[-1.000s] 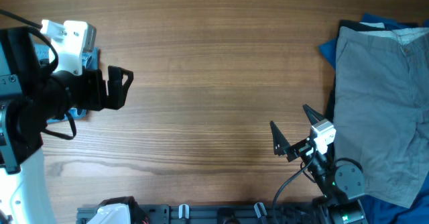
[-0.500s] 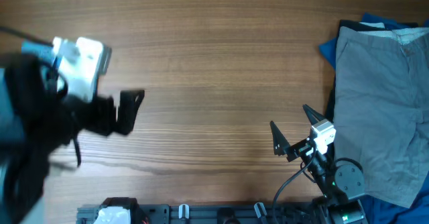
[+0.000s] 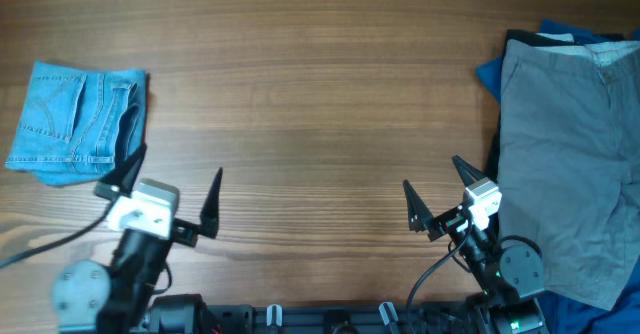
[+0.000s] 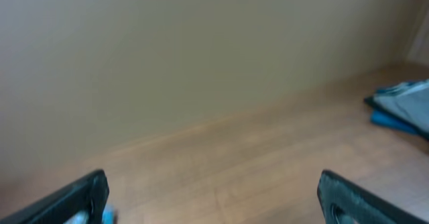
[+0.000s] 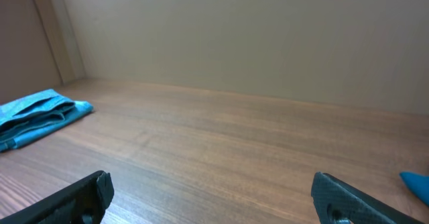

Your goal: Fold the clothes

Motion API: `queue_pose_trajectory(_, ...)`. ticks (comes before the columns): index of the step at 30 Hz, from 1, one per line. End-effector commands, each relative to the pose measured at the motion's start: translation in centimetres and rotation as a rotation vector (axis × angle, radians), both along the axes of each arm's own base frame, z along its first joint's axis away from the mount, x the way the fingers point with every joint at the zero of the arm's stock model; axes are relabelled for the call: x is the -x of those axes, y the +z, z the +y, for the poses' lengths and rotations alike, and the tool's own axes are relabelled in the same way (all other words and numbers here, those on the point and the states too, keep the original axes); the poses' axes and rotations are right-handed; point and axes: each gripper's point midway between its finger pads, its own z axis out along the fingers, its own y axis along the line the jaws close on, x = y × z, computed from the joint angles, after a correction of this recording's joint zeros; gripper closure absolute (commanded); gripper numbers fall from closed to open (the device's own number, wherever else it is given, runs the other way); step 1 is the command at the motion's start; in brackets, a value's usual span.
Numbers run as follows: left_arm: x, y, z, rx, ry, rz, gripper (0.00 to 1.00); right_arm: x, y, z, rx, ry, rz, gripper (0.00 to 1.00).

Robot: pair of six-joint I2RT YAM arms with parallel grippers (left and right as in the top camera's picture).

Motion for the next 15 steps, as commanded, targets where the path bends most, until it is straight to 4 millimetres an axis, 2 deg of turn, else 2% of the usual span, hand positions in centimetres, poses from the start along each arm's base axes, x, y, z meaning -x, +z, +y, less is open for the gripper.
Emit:
queue_pose_trajectory(1,0.3,-1.8,-1.6,-0.017,-0.103,-0.166,0.00,0.0,0.2,-0.2,-0.013,-0.006,-0.004,0.01)
queue_pose_trajectory(4,0.8,-1.9,-1.8,-0.034,-0.109,-0.346,0.00,0.0,0.2,-0.2,-0.013,-0.006,-0.004,0.00)
queue_pose_trajectory(6,0.4,-2.6,-1.9,-0.037,-0.117,-0.363,0.00,0.0,0.2,-0.2,-0.014,-0.006,-0.004,0.00)
queue_pose_trajectory(9,-0.6,-5.1,-1.9,-0.031,-0.117,-0.306,0.00,0.0,0.2,-0.2,-0.013,-0.006,-0.004,0.00)
queue_pose_trajectory(10,-1.0,-6.5,-1.9,-0.029,-0.117,-0.280,0.00,0.0,0.2,-0.2,-0.014,-0.006,-0.004,0.00)
queue_pose_trajectory(13,-2.6,-12.8,-1.8,-0.017,-0.119,-0.155,0.00,0.0,0.2,-0.2,-0.014,-0.006,-0.004,0.00)
queue_pose_trajectory(14,-2.7,-14.3,-1.8,-0.010,-0.118,-0.087,0.00,0.0,0.2,-0.1,-0.013,-0.005,-0.004,0.00)
queue_pose_trajectory(15,-2.7,-15.0,-1.8,-0.007,-0.118,-0.059,0.00,0.0,0.2,-0.2,-0.013,-0.006,-0.004,0.00)
